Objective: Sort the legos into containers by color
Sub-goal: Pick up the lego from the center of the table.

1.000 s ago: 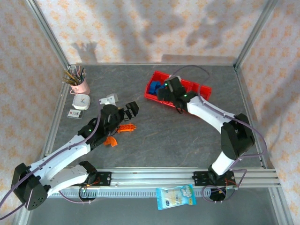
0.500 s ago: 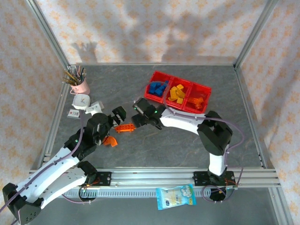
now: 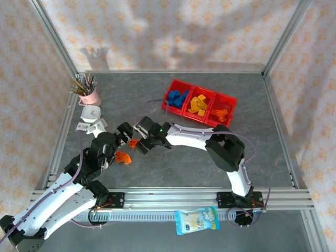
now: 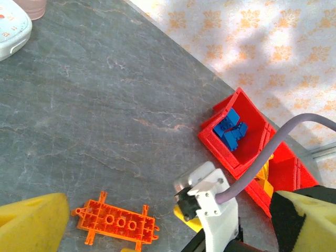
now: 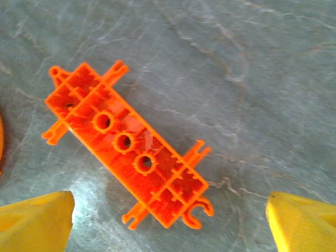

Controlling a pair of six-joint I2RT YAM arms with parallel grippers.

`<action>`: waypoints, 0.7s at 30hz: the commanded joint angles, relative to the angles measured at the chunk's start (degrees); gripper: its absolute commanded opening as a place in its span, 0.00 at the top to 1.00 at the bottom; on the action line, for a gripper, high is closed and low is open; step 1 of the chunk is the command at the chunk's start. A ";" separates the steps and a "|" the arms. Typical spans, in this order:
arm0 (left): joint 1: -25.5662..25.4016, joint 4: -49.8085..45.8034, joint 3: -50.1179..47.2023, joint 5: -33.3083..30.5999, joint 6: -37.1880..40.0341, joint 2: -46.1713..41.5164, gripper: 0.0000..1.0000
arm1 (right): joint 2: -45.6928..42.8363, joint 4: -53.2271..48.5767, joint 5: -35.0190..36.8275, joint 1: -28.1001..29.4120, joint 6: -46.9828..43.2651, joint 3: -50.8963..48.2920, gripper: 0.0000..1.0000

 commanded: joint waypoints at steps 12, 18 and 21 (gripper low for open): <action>0.39 -2.17 -1.21 -2.56 -0.30 -0.60 0.01 | 9.50 -3.67 4.86 -0.41 -5.15 10.42 0.07; 0.48 -2.02 -1.19 -2.72 -0.12 -0.77 0.01 | 12.64 -5.31 3.65 -2.15 -5.27 15.16 0.13; 0.48 -1.34 -1.38 -2.57 -0.11 -0.82 0.01 | 14.09 -6.17 2.72 -2.63 -5.84 17.66 0.21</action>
